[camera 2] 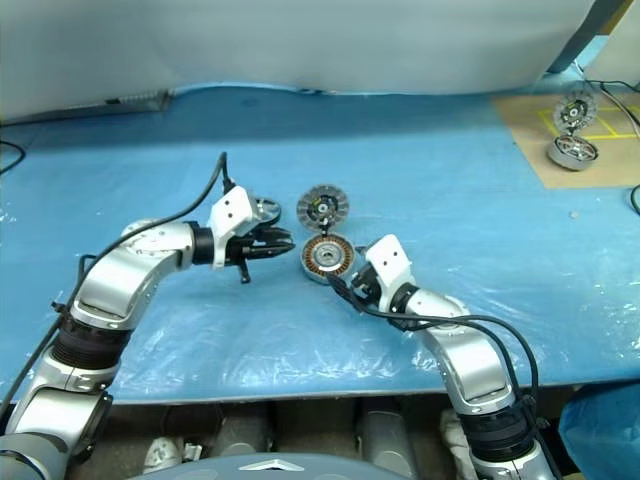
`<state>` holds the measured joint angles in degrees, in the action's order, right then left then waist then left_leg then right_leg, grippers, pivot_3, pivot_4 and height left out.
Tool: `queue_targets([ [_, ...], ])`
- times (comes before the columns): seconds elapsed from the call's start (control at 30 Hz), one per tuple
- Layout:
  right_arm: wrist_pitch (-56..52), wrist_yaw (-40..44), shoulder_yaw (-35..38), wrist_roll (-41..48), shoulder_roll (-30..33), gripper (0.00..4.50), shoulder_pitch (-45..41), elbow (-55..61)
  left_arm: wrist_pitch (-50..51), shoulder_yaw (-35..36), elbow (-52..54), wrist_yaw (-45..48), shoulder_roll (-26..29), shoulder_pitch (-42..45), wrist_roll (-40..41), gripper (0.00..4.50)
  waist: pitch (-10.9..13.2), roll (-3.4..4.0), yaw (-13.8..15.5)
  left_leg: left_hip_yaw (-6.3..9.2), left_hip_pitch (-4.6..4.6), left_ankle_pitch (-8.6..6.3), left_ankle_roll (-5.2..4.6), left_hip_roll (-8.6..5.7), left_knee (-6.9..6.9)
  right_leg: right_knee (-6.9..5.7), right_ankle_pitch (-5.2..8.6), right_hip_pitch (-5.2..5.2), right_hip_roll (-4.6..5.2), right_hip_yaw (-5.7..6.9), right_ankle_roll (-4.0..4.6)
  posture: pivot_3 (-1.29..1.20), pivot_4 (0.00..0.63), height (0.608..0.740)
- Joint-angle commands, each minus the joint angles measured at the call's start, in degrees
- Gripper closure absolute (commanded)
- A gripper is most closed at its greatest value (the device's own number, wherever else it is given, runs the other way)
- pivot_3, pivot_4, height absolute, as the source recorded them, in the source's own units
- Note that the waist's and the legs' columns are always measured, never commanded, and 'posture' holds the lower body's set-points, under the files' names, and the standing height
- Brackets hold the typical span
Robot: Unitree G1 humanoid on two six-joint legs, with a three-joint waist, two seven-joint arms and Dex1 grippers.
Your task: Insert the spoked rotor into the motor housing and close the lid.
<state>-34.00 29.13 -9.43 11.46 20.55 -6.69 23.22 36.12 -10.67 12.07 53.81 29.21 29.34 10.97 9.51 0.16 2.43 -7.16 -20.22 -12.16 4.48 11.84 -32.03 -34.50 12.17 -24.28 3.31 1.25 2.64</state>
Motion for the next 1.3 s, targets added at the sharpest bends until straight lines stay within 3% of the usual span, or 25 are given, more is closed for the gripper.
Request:
queue_targets([
  [0.03,1.53,0.2,0.28,0.48,-0.06,0.41,-0.15,1.17,-4.29,-2.48,-2.25,-2.82,-2.95,0.96,-1.61,3.83,0.0,0.0,0.07,0.0,0.0,0.0,0.0,0.0,-0.01,-0.01,0.0,0.0,0.0,0.0,0.0,0.0,0.15,0.74],
  [0.2,1.75,-0.36,0.38,0.1,0.06,0.41,0.43,1.38,-10.23,-7.17,-7.96,-5.21,-6.8,2.38,-5.79,3.83,0.0,0.0,0.12,0.01,-0.02,0.0,0.0,0.0,-0.06,-0.04,-0.01,0.0,0.0,0.0,-0.01,0.0,0.15,0.74],
  [0.53,1.39,-1.64,0.59,-0.11,-0.02,0.41,0.79,2.15,-16.84,-9.93,-17.91,-6.96,-10.84,4.47,-9.77,3.83,0.0,0.0,0.13,0.01,0.0,0.0,0.0,-0.02,-0.12,-0.1,-0.02,0.01,0.01,-0.03,-0.03,0.0,0.15,0.74],
  [1.23,1.35,-1.93,0.34,-0.16,0.12,0.41,0.43,1.57,-18.96,-9.33,-22.38,-7.58,-13.83,4.6,-11.04,3.83,0.0,0.0,0.15,0.02,0.02,0.01,-0.01,-0.02,-0.17,-0.17,-0.03,0.03,0.01,-0.04,-0.02,0.0,0.15,0.74],
  [1.3,1.38,-1.92,0.33,-0.19,0.13,0.41,0.43,1.52,-18.84,-9.19,-22.15,-7.49,-13.98,4.61,-10.83,3.1,0.0,0.0,0.16,0.02,0.03,0.0,-0.01,-0.02,-0.17,-0.17,-0.03,0.04,0.01,-0.04,-0.02,0.0,0.15,0.74],
])
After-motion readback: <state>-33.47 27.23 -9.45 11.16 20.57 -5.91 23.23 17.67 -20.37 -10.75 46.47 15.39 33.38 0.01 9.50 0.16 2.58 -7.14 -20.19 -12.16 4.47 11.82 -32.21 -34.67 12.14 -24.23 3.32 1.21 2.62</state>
